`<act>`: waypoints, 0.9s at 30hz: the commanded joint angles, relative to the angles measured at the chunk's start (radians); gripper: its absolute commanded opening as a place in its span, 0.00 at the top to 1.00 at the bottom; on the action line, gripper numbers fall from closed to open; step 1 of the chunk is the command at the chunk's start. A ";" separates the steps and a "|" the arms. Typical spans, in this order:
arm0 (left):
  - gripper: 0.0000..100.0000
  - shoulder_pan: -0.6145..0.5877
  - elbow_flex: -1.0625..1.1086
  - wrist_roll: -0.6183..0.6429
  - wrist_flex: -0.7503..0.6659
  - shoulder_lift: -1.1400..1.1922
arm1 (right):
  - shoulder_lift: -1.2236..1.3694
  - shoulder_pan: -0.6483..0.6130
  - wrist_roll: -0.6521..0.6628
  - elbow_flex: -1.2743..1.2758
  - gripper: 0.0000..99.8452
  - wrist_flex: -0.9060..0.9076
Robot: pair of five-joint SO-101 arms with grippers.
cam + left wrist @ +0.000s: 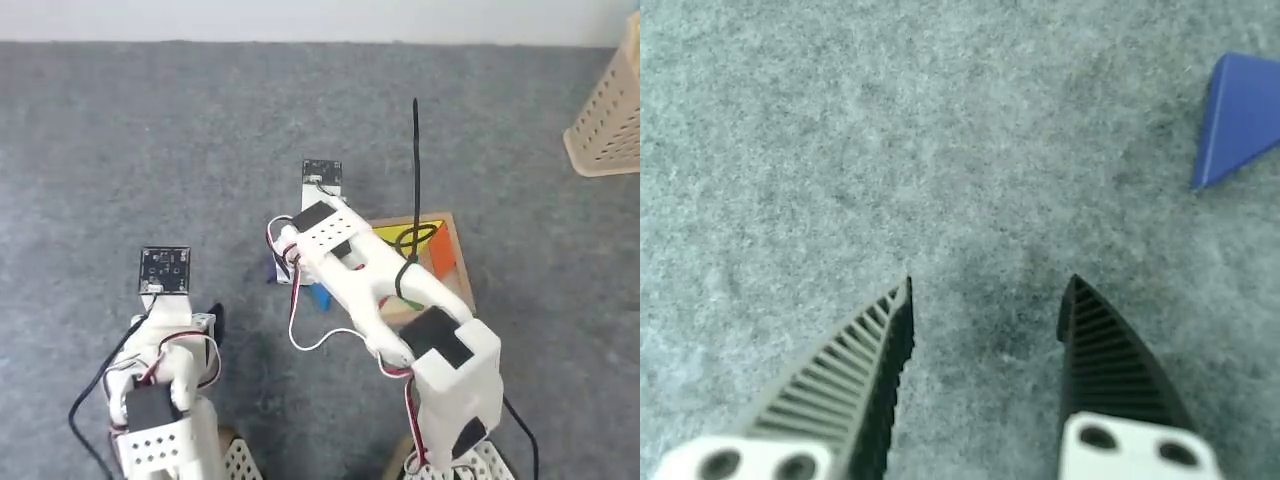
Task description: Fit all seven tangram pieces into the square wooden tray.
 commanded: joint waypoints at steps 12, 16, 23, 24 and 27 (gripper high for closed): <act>0.77 -0.005 -0.004 0.008 0.006 -0.017 | -0.018 -0.008 0.005 -0.040 0.93 0.021; 0.77 -0.005 -0.004 0.008 0.006 -0.017 | -0.054 -0.005 0.054 -0.069 0.93 0.090; 0.77 -0.005 -0.004 0.008 0.006 -0.017 | -0.285 -0.004 0.203 -0.077 0.93 0.240; 0.77 -0.005 -0.004 0.008 0.006 -0.017 | -0.317 -0.004 0.229 -0.075 0.93 0.260; 0.77 -0.005 -0.004 0.008 0.006 -0.017 | -0.401 0.025 0.287 -0.075 0.93 0.331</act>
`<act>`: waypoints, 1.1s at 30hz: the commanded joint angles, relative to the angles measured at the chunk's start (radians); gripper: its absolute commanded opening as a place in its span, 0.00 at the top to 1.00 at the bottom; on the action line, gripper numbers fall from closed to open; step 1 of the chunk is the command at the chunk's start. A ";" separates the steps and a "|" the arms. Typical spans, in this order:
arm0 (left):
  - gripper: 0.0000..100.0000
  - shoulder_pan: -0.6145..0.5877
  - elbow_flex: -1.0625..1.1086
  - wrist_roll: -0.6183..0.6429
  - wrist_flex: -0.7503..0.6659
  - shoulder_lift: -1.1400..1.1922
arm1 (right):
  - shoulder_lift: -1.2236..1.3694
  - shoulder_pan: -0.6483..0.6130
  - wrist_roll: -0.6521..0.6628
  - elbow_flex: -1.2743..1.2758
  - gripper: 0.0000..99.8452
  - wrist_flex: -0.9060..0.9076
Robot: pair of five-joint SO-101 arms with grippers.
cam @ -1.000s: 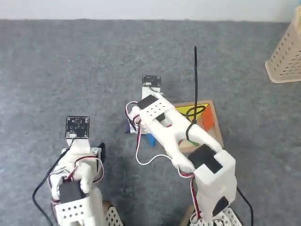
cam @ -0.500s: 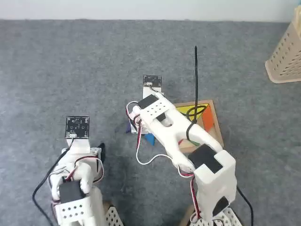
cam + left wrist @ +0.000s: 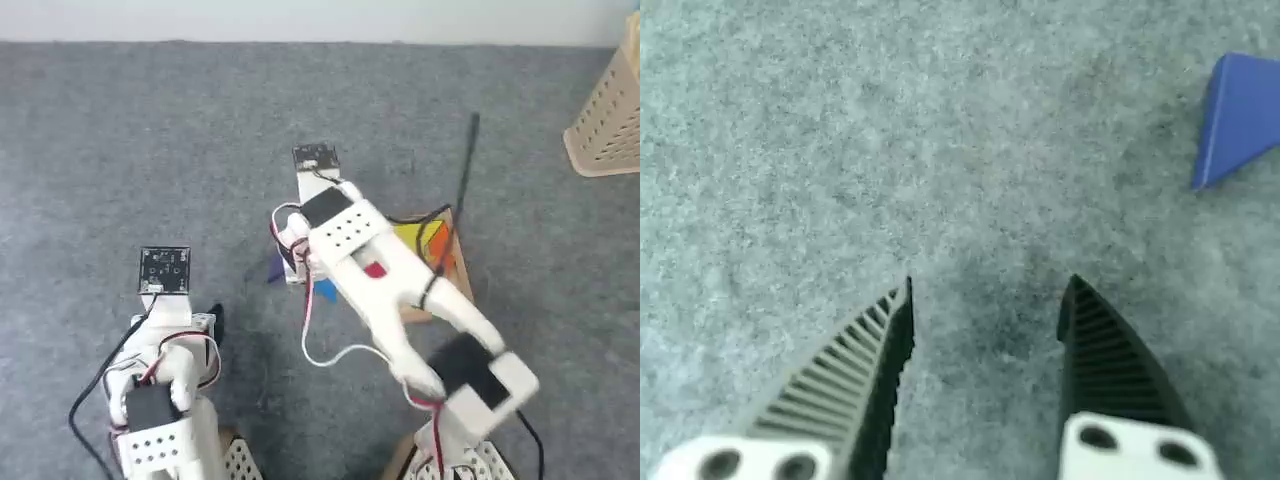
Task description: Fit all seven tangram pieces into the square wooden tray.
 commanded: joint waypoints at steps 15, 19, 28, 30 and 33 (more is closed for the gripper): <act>0.77 -0.005 -0.004 0.008 0.006 -0.017 | -0.447 0.503 0.098 0.356 0.93 -0.001; 0.77 -0.005 -0.004 0.008 0.006 -0.017 | -0.493 0.575 0.104 0.493 0.93 -0.111; 0.77 -0.005 -0.004 0.008 0.006 -0.017 | -0.661 0.625 1.025 0.575 0.93 0.077; 0.77 -0.005 -0.004 0.008 0.006 -0.017 | -0.723 0.627 1.209 0.608 0.93 0.171; 0.77 -0.005 -0.004 0.008 0.006 -0.017 | -0.809 0.621 1.507 0.704 0.93 0.288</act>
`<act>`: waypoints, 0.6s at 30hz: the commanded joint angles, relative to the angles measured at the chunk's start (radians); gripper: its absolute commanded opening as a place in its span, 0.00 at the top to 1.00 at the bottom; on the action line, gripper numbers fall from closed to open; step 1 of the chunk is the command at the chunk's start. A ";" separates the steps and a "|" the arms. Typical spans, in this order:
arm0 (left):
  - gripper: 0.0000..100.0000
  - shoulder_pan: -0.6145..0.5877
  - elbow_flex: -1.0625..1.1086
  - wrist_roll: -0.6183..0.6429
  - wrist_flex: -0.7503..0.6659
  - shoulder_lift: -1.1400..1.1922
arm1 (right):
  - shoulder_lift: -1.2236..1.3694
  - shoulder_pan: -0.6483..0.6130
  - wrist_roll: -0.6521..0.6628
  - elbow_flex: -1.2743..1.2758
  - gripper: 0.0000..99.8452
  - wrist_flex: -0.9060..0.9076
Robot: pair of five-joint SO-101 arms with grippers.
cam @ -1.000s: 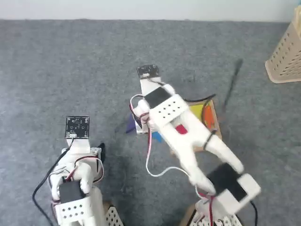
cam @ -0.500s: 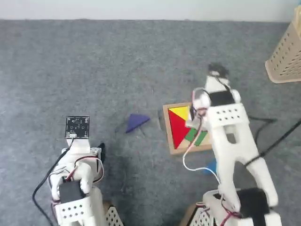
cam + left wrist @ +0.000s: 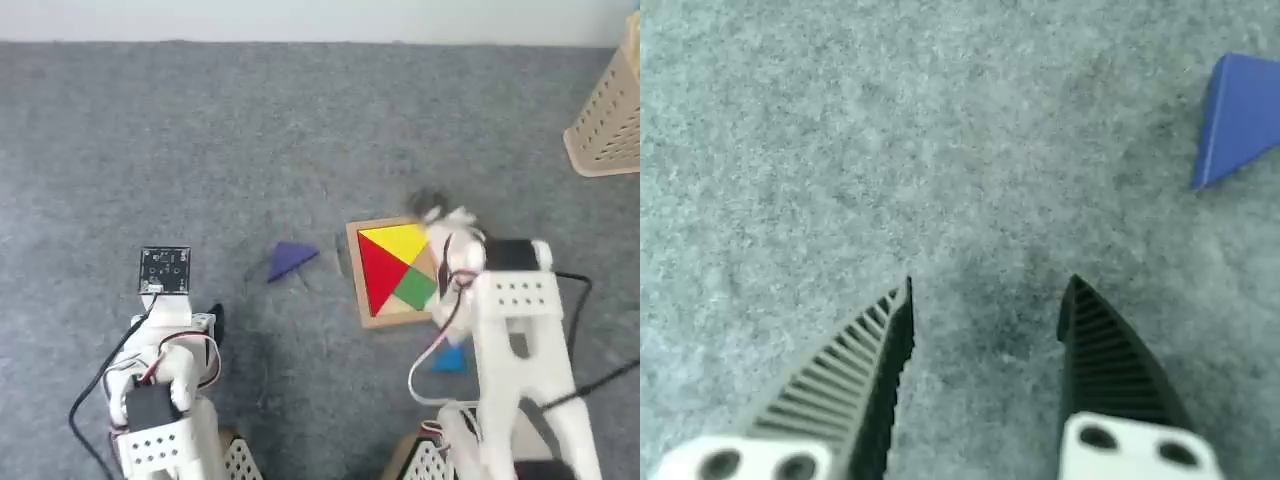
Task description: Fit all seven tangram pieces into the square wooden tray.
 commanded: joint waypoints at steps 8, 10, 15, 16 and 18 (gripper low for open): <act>0.77 -0.005 -0.004 0.008 0.006 -0.017 | -0.219 -0.019 0.483 0.275 0.92 0.024; 0.77 -0.005 -0.004 0.008 0.006 -0.017 | -0.211 -0.047 0.514 0.308 0.89 -0.013; 0.77 -0.005 -0.004 0.008 0.006 -0.017 | -0.202 -0.110 0.574 0.365 0.72 -0.097; 0.77 -0.005 -0.004 0.008 0.006 -0.017 | -0.202 -0.122 0.575 0.368 0.71 -0.110; 0.77 -0.005 -0.004 0.008 0.006 -0.017 | -0.202 -0.153 0.582 0.370 0.72 -0.125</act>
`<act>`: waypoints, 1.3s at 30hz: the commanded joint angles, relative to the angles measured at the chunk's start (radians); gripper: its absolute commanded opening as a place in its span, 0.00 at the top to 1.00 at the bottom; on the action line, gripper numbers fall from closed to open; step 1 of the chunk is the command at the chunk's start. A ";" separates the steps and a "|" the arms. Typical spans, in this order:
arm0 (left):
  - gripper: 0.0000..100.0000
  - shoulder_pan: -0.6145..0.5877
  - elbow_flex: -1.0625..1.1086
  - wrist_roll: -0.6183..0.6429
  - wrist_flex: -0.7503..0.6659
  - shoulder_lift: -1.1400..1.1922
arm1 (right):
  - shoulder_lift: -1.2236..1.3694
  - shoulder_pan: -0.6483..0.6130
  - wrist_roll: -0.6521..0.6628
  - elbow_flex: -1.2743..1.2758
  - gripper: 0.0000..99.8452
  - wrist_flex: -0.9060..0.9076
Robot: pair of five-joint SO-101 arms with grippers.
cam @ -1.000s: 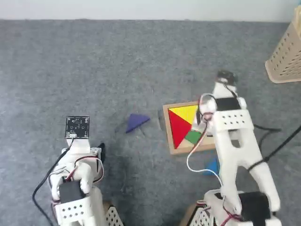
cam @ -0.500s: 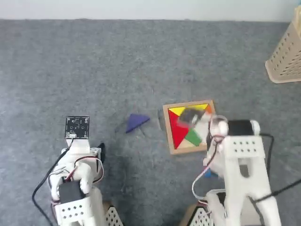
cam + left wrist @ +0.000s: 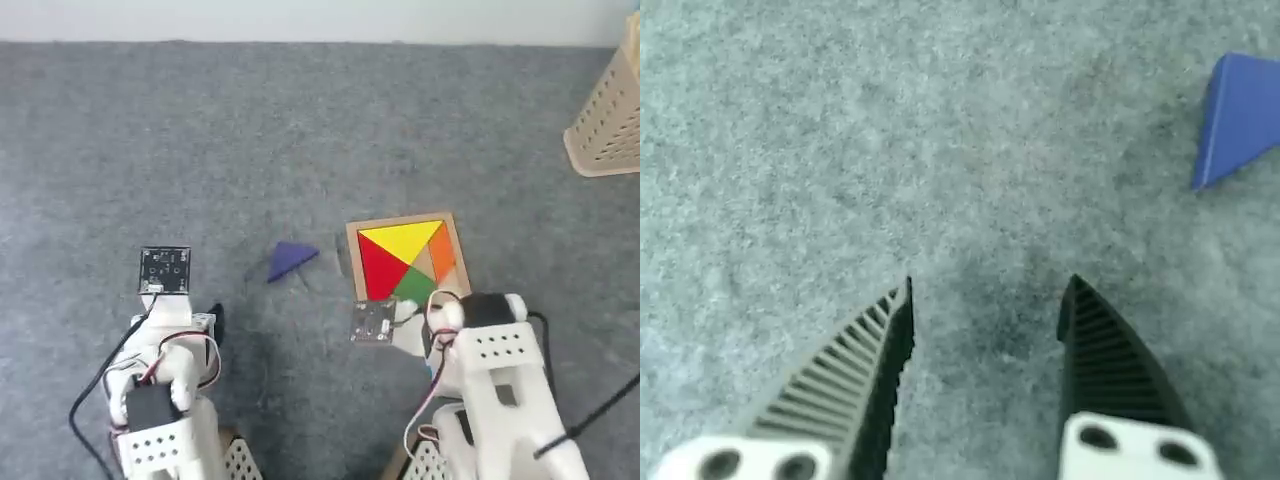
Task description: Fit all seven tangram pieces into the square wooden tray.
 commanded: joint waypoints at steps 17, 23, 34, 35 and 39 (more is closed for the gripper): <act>0.77 -0.005 -0.004 0.008 0.006 -0.017 | 0.038 0.044 0.183 -0.095 0.73 0.021; 0.77 -0.005 -0.004 0.008 0.006 -0.017 | 0.274 0.101 0.137 -0.091 0.73 -0.104; 0.77 -0.005 -0.004 0.008 0.006 -0.017 | 0.407 0.104 0.132 -0.091 0.79 -0.216; 0.77 -0.005 -0.004 0.008 0.006 -0.017 | 0.409 0.102 0.130 -0.091 0.81 -0.225; 0.77 -0.005 -0.004 0.008 0.006 -0.017 | 0.412 0.102 0.043 -0.095 0.87 -0.275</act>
